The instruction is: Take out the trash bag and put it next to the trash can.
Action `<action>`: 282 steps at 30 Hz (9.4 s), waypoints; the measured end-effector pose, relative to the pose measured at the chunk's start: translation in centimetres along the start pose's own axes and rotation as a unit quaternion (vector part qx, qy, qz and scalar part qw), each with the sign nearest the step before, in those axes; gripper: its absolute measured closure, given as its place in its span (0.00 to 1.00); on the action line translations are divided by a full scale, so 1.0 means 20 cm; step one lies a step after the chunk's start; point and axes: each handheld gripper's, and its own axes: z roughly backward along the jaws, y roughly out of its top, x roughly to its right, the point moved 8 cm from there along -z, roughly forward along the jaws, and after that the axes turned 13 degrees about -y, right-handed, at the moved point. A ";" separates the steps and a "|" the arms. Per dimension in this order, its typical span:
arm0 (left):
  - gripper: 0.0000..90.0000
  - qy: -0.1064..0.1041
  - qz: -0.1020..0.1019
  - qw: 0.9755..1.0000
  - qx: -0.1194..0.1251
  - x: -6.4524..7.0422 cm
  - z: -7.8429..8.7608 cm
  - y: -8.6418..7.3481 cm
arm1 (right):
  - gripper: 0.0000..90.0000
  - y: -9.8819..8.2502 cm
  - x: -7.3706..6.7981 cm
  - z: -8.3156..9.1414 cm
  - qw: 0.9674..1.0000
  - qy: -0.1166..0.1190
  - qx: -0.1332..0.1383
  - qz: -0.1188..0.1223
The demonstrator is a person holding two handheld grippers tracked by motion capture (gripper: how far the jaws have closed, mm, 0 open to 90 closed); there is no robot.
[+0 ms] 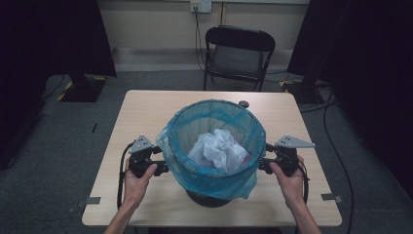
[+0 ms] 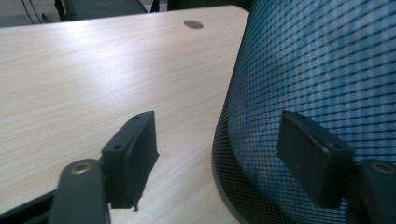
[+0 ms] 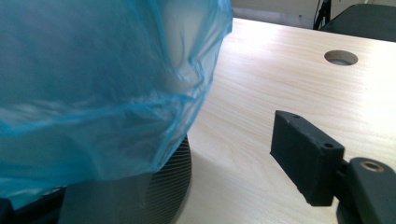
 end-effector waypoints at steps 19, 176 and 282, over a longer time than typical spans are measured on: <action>0.30 -0.008 -0.068 0.994 0.085 0.12 0.24 0.29 | 0.38 0.27 0.00 0.18 0.996 -0.001 0.086 -0.006; 1.00 -0.284 -0.163 0.935 0.138 0.90 0.04 1.18 | 0.17 1.00 -0.69 0.36 0.964 0.207 0.148 0.073; 0.38 -0.139 -0.113 0.971 0.159 0.56 -0.02 1.16 | 0.95 1.26 -0.23 0.12 0.967 0.152 0.206 -0.017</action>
